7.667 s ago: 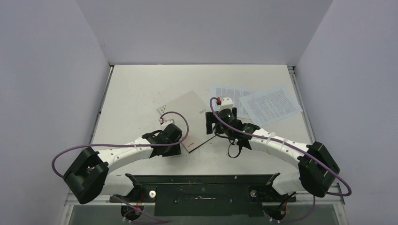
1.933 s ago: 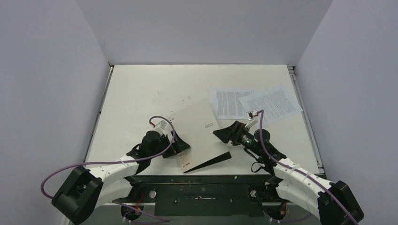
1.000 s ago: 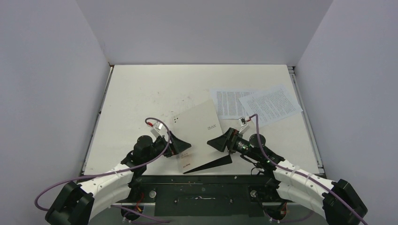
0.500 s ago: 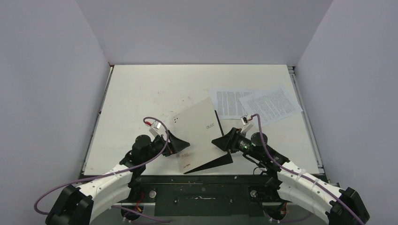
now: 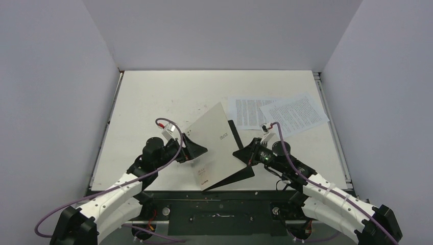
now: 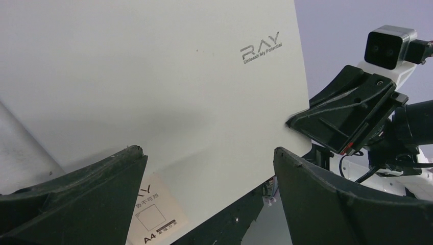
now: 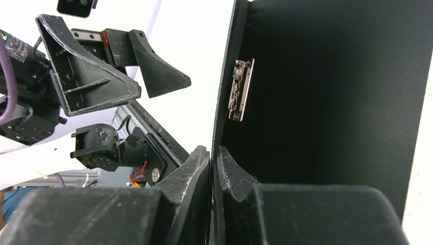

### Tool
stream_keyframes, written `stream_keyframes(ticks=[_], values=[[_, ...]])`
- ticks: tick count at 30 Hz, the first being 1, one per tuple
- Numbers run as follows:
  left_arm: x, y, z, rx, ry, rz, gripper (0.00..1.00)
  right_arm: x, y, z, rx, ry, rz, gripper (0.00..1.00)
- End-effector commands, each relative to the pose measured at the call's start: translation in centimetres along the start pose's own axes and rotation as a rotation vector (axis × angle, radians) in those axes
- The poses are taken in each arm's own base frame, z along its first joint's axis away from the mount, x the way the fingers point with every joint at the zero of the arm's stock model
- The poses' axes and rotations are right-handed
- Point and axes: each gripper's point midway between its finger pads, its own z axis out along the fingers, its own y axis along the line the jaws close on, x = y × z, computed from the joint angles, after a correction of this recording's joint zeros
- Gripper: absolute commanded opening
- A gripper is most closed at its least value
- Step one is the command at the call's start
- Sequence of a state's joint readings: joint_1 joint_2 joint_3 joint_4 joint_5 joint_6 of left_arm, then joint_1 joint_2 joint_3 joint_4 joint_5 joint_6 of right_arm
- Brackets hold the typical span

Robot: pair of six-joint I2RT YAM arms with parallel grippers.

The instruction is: Put the files into the folder

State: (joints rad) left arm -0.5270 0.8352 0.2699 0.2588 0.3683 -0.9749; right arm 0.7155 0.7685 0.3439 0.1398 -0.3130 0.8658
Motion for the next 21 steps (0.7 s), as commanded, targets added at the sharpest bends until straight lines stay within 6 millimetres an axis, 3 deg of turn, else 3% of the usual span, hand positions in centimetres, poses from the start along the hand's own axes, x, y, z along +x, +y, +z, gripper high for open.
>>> stream_keyframes(ticks=[1, 14, 21], values=[[-2.0, -2.8, -0.2, 0.009, 0.007, 0.071, 0.96, -3.5, 3.2, -0.4, -0.053, -0.084, -0.129, 0.05], [-5.1, -6.9, -0.6, -0.033, 0.057, 0.103, 0.96, -5.0, 5.2, -0.1, 0.038, -0.016, -0.342, 0.05], [-7.5, -9.1, -0.5, -0.062, 0.043, 0.091, 0.96, -5.2, 7.4, 0.5, 0.072, 0.043, -0.512, 0.05]])
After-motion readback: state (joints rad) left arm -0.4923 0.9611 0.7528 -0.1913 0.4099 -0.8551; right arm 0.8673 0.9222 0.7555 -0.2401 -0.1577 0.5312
